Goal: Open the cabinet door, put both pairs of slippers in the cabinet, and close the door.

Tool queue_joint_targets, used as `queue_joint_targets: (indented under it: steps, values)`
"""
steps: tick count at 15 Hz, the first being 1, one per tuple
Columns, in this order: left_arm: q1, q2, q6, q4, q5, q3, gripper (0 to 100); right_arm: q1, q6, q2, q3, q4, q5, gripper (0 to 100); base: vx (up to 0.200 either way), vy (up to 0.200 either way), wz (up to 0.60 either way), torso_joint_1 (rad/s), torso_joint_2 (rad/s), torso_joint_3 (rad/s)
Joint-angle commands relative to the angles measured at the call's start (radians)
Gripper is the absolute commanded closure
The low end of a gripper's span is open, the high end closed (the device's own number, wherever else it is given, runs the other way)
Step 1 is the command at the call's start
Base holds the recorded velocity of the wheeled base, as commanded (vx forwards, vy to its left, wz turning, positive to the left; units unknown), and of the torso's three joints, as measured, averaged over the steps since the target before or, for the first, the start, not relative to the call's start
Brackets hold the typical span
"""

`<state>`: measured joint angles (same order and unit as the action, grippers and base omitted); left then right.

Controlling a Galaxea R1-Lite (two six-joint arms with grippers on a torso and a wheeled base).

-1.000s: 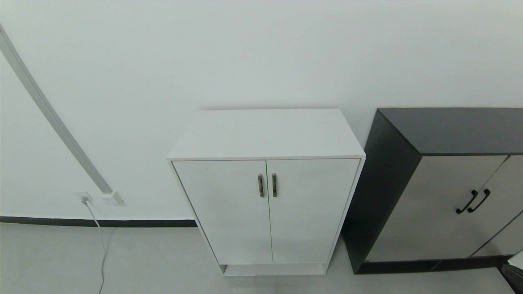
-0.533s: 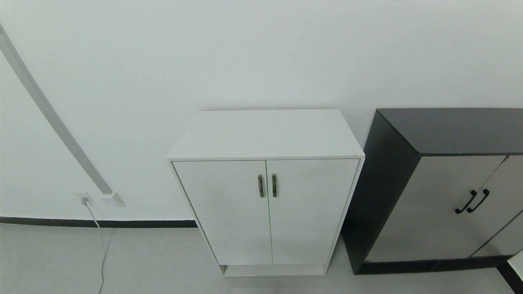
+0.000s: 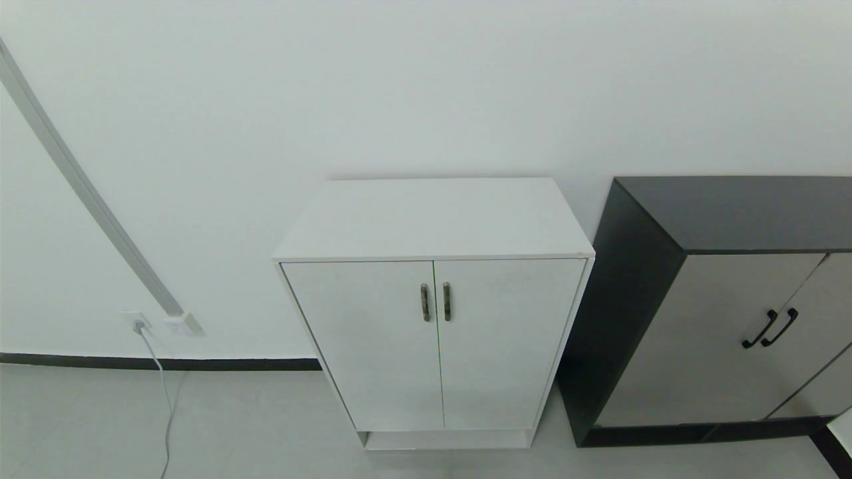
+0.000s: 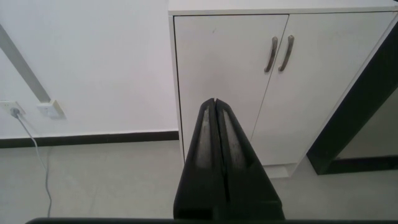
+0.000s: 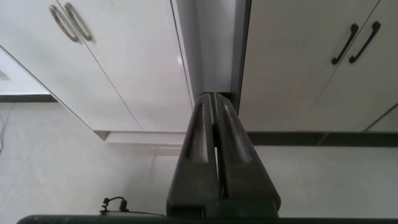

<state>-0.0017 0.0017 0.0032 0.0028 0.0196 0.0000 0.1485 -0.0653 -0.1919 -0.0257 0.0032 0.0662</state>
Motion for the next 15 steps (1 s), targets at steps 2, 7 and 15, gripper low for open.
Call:
queue_joint_targets:
  steps: [2, 7, 15]
  values:
    - [0.000, 0.001, 0.000, 0.000, 0.000, 0.000, 100, 0.008, 0.004, 0.023, 0.001, 0.003, 0.000, 100, 0.000, 0.000, 0.00, 0.000, 0.00, 0.000]
    - [0.000, 0.001, 0.000, 0.000, 0.000, 0.000, 100, 0.065, 0.025, 0.092, 0.001, 0.004, -0.009, 100, 0.000, 0.000, 0.00, 0.000, 0.00, 0.000]
    - [0.000, 0.001, 0.001, 0.000, 0.000, 0.000, 100, 0.019, 0.075, 0.043, 0.021, 0.003, -0.034, 100, 0.000, 0.000, 0.00, 0.000, 0.00, 0.000]
